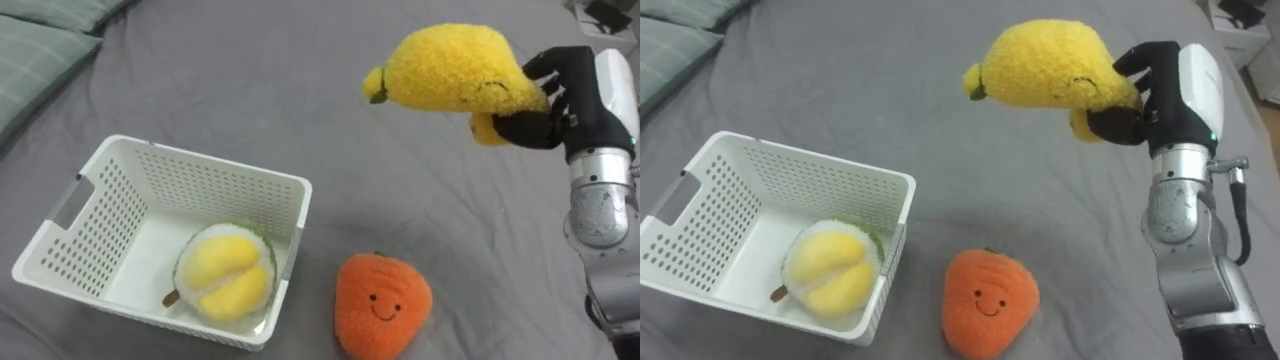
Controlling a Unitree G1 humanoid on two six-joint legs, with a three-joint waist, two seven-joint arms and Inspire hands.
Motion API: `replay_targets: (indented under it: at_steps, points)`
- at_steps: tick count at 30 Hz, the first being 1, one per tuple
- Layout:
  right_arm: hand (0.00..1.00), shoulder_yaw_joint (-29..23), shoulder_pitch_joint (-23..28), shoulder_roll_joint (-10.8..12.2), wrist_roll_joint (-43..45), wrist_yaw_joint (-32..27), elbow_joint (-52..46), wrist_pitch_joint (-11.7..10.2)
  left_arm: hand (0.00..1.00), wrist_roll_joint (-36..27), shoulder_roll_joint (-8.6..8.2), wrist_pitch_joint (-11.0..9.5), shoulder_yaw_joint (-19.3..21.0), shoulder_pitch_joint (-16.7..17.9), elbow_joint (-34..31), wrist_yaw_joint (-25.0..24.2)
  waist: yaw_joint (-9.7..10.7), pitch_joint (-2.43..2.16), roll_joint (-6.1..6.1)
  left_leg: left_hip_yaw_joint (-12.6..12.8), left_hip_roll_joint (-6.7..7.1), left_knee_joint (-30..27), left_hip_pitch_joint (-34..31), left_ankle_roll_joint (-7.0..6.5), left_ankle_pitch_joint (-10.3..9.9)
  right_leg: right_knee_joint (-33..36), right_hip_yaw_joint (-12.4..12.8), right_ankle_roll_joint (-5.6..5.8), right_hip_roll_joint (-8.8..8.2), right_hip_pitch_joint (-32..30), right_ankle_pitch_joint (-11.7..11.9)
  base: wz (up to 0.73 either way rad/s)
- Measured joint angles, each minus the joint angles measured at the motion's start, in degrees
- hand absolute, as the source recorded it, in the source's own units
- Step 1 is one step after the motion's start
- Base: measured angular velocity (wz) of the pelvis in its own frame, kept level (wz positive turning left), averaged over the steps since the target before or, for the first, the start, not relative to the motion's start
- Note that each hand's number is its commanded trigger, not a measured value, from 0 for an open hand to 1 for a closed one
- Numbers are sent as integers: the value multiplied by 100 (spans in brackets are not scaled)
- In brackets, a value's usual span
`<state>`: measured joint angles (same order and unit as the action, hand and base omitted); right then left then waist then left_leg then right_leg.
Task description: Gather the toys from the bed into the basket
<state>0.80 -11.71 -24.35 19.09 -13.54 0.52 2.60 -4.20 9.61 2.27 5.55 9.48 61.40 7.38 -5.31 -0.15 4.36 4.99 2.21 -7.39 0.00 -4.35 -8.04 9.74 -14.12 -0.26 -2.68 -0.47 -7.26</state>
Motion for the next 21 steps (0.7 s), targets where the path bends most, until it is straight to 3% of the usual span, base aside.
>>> replay_targets:
  at_steps: [6, 12, 21]
  points:
    - [100, 16, -8, 136, 118, 281, -423, -5, 0, 176, -79, -1, -3, -51, 0, -7, -113, 56, -1, -8, -4, -17, 122, -5, -46, -8, -11, 7, 2, 148, -5, 0]
    - [100, 169, -9, 213, 377, 727, -746, 69, 0, 868, -94, 29, 10, -128, 0, -64, -276, 57, 59, -32, -14, -29, 126, 3, -50, -9, -8, 5, 19, 154, -5, 0]
    - [100, 968, -120, 392, 786, 1304, -1034, 218, 0, 890, -64, 30, -25, -239, -8, -142, -488, 36, 121, -71, -18, -24, 171, 4, -50, -10, -49, 6, 15, 239, -5, 3]
